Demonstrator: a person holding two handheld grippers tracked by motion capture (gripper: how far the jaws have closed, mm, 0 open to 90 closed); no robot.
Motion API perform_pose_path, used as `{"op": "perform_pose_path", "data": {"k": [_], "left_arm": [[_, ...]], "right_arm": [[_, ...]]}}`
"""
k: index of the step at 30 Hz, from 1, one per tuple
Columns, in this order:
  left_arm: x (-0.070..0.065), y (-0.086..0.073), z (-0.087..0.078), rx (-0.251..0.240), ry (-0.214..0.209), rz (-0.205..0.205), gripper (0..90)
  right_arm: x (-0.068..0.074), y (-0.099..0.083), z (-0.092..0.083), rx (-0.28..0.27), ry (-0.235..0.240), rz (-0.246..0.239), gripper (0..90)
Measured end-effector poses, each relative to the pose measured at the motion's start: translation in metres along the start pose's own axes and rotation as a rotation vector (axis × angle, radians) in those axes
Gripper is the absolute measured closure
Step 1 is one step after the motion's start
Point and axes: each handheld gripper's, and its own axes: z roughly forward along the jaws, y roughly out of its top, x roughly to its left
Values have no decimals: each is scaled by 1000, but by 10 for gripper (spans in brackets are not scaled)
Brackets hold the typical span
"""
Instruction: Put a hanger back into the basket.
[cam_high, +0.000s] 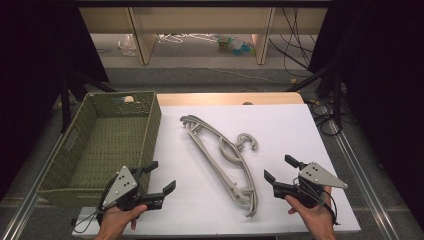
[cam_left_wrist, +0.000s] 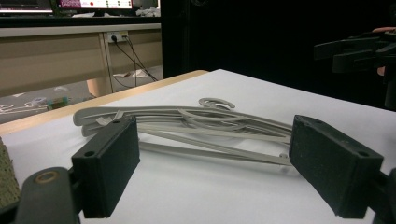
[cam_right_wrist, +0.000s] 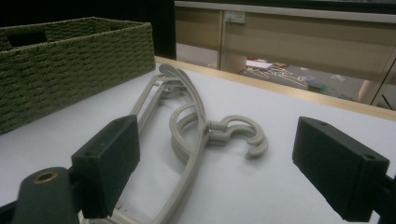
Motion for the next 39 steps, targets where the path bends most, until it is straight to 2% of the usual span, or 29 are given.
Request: {"op": "perform_pose_path", "data": {"k": [5,12,19,21,22,29,34,39], "left_arm": [[-1,0,0,2,-3,1,162],[-1,0,0,2,-2,2,162],[-1,0,1,5,-5,2,162],[-1,-1,2,-5,-11,7,162],[-2,0,1,8,-2,4,162],[-2,-1,1,10,-1,4,161],[-2,-1,1,10,-2,5,161],[-2,-1,2,10,-1,4,161]], "right_arm": [[0,0,0,10,11,11,160],[1,-1,2,9,11,1,160],[2,-1,3,35,10,-1,160],[3,-1,4,60,11,-8,160],[4,-2,5,68,10,-12,160],[3,-2,10,111,8,-23,162],[1,-2,20,172,17,-31,169],[0,-2,28,199,35,-34,180]]}}
